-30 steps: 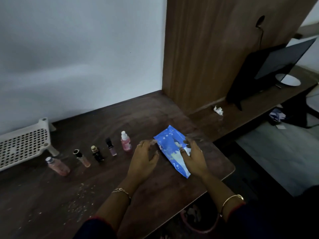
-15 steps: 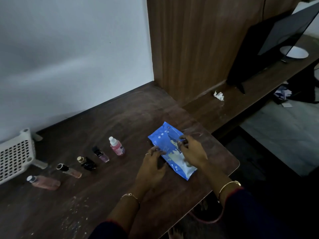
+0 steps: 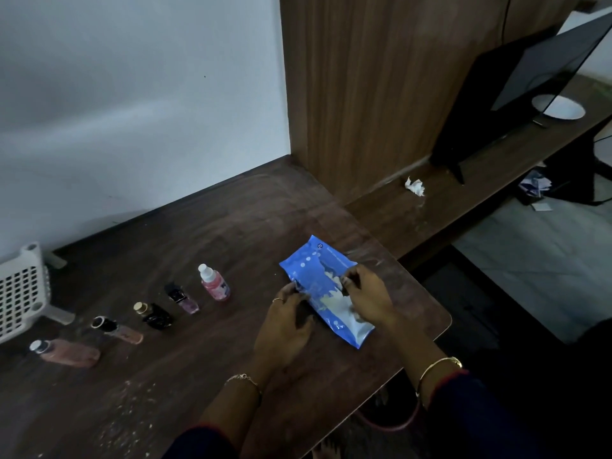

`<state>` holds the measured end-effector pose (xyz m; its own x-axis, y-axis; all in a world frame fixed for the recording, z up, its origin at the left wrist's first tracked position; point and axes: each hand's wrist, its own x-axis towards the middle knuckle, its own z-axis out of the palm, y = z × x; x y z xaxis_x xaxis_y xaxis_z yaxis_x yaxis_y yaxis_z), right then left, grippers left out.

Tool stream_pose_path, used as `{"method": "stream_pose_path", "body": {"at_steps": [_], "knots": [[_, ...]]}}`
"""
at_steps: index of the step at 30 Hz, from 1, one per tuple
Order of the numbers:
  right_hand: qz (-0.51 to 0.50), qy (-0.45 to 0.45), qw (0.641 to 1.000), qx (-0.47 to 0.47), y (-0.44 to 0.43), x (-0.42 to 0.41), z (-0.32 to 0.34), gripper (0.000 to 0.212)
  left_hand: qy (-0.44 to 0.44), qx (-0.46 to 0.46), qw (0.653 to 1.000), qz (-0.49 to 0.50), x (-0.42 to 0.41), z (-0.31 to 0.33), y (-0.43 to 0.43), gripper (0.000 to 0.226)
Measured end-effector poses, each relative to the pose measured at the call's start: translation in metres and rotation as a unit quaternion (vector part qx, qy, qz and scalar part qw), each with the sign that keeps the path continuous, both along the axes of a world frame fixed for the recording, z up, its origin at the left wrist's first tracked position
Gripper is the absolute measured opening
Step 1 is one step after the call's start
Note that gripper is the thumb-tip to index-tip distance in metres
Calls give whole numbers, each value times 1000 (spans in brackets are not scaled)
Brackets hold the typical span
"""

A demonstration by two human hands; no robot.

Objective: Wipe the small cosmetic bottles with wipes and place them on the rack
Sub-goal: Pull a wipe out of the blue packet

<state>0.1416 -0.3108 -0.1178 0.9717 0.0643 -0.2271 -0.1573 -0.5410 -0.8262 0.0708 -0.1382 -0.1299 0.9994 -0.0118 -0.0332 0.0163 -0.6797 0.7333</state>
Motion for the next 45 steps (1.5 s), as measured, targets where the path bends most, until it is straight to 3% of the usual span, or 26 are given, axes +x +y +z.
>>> {"method": "stream_pose_path", "body": {"at_steps": [4,8,14,17,21,29,35,41,45], "knots": [[-19,45,998,28,-1,1,-2,5,-28,43,998,-27,0,1,-2,59],[-4,49,998,42,2,0,-6,18,-2,158,981,-115,0,5,-6,73],[-55,21,996,60,-1,1,-4,23,53,237,959,-149,2,4,-5,71],[-90,28,987,128,-8,0,6,30,70,236,958,-147,5,5,-4,67],[-132,80,959,238,-10,-1,19,22,82,240,955,-151,8,4,-3,64],[-201,113,912,339,-13,-4,32,21,3,190,978,-82,22,19,-11,58],[-160,101,917,350,-10,-5,39,19,-4,177,980,-89,30,28,-16,58],[-146,103,896,406,3,-4,45,34,-68,50,996,-16,32,42,-11,52],[-78,117,902,409,26,-3,56,19,-92,-27,995,19,35,58,6,38]]}}
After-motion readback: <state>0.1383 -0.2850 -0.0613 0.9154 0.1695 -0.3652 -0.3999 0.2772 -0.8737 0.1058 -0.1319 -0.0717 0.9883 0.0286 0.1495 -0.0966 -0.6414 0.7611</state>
